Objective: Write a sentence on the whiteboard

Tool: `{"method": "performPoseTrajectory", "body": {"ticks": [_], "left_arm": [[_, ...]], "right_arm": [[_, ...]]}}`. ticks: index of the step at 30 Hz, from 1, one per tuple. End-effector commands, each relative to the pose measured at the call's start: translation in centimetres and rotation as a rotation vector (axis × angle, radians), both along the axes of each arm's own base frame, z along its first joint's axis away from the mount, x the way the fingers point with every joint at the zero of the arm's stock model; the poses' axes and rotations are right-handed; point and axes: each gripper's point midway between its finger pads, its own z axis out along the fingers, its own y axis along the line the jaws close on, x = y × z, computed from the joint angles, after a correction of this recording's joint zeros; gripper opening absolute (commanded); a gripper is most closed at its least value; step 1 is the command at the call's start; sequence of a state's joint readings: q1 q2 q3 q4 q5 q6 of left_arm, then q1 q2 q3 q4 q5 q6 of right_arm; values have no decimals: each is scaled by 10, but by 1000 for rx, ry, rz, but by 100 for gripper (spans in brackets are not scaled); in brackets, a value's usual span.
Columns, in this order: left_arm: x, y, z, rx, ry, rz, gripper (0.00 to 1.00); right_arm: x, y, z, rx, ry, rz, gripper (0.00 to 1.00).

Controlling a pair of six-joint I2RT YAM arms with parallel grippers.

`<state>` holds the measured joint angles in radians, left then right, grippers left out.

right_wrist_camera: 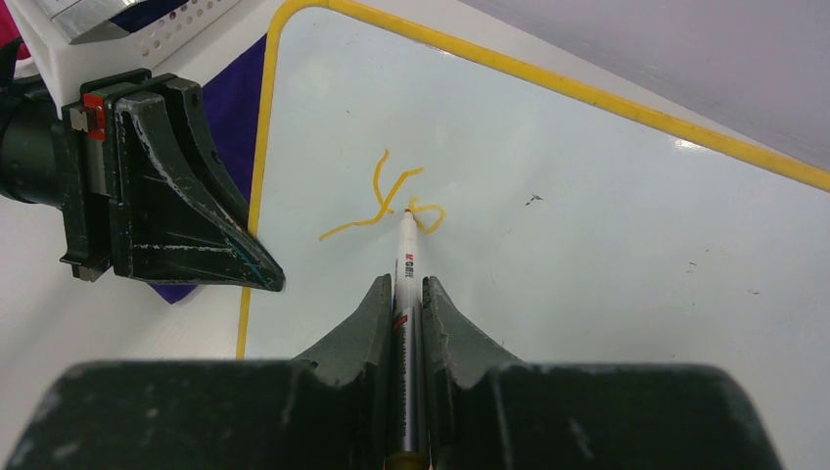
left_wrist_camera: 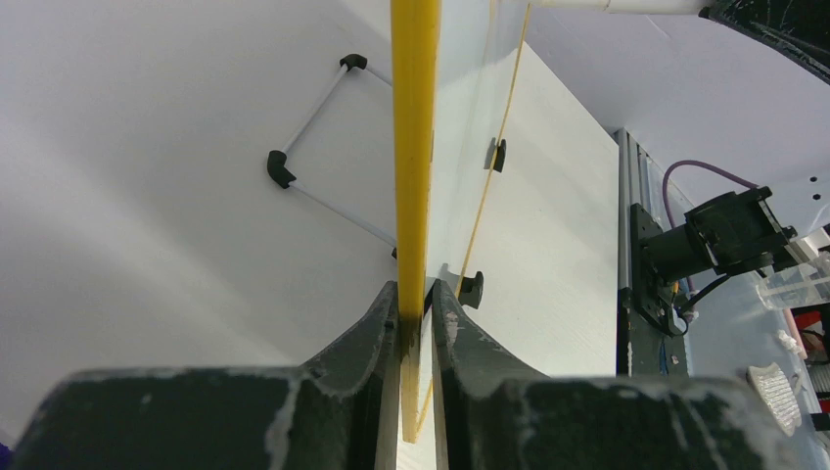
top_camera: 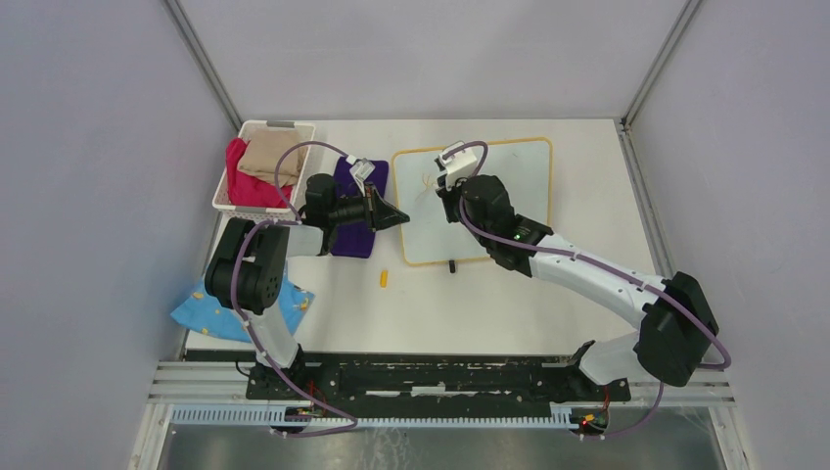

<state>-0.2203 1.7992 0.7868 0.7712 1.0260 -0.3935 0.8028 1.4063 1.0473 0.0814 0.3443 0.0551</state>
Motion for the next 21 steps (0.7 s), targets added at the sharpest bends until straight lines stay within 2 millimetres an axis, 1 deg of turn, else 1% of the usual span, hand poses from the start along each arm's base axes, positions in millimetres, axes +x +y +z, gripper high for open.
{"method": "performPoseTrajectory", "body": {"ticks": [1,4,9,21], "left_arm": [[4,1,-5,42,-26,21,2],[5,1,-4,43,-27,23,2],[5,1,-4,43,-28,22,2],[3,-1,-5,55,-32,15,2]], "right_arm": [[0,-8,36,74,-73,-32,0],[-5,-18,47,95,-99,-52,0],[-4,-26,49,85,-108,-70,0],[4,-18,38,77,-80,-61,0]]}}
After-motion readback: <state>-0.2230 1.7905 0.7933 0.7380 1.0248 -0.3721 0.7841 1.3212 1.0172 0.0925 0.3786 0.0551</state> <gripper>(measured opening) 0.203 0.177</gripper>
